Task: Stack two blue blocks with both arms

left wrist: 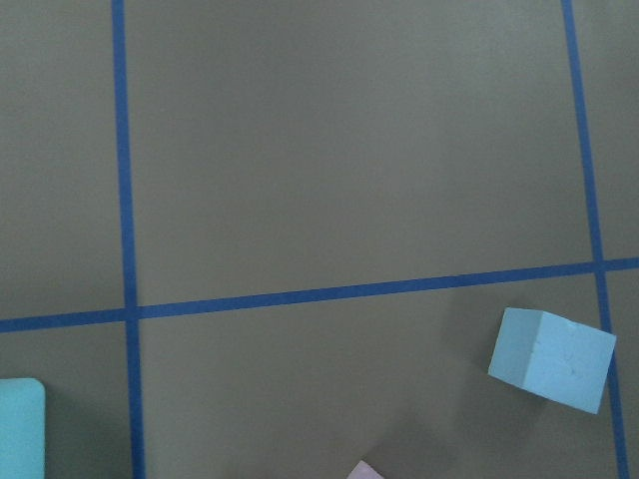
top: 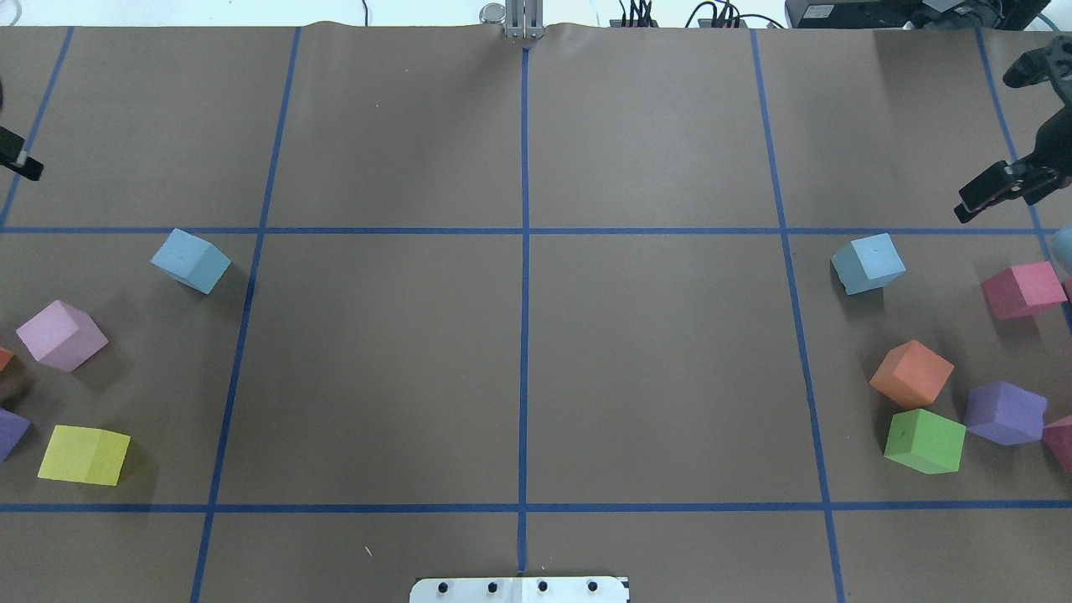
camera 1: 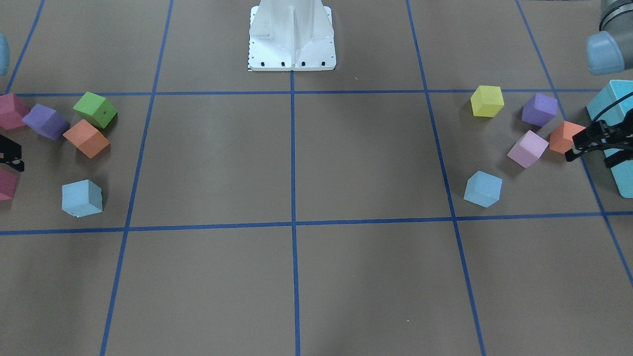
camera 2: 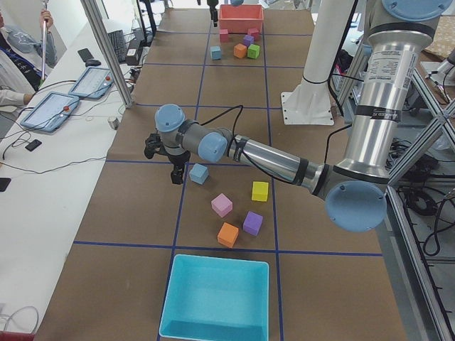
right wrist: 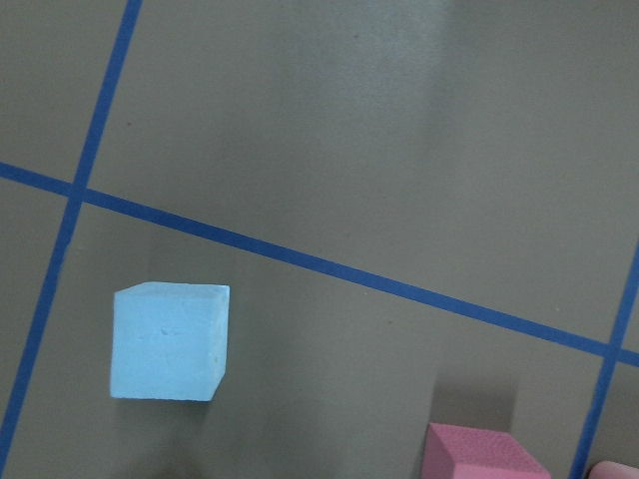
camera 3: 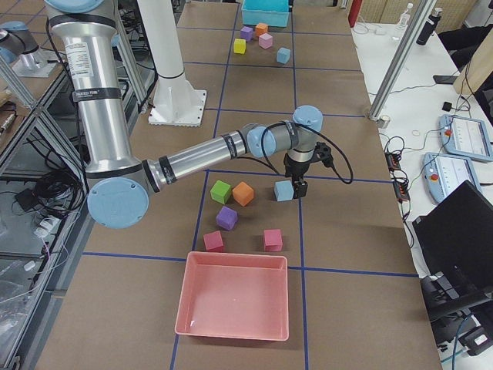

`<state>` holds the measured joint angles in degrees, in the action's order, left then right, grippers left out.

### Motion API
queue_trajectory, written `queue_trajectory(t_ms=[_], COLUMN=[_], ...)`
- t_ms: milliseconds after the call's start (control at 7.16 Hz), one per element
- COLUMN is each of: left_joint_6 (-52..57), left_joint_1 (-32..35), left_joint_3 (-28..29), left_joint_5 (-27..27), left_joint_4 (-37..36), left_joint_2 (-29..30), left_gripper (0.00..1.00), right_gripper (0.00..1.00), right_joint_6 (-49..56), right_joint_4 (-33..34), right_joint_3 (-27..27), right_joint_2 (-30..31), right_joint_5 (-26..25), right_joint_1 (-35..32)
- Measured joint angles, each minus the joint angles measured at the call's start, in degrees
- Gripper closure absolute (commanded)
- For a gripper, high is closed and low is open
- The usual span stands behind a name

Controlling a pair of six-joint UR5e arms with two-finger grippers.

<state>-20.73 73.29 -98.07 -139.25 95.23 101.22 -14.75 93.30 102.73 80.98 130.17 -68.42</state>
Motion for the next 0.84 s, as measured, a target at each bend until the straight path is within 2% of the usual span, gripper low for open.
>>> queue_trajectory(t_ms=[419, 838], left_joint_6=[-0.9, -0.9], left_joint_1=[-5.3, -7.4], left_joint_3=[1.9, 4.1], left_joint_5=[2.7, 4.0], left_joint_4=[0.4, 0.6], left_joint_2=[3.2, 4.6], left_gripper=[0.03, 0.03], right_gripper=[0.0, 0.0], right_joint_6=[-16.6, -20.3], right_joint_4=[-9.7, -13.0], right_joint_3=[-0.5, -4.0], right_joint_2=[-0.1, -0.6], right_joint_5=[-0.3, -2.3], right_joint_1=[6.8, 9.4])
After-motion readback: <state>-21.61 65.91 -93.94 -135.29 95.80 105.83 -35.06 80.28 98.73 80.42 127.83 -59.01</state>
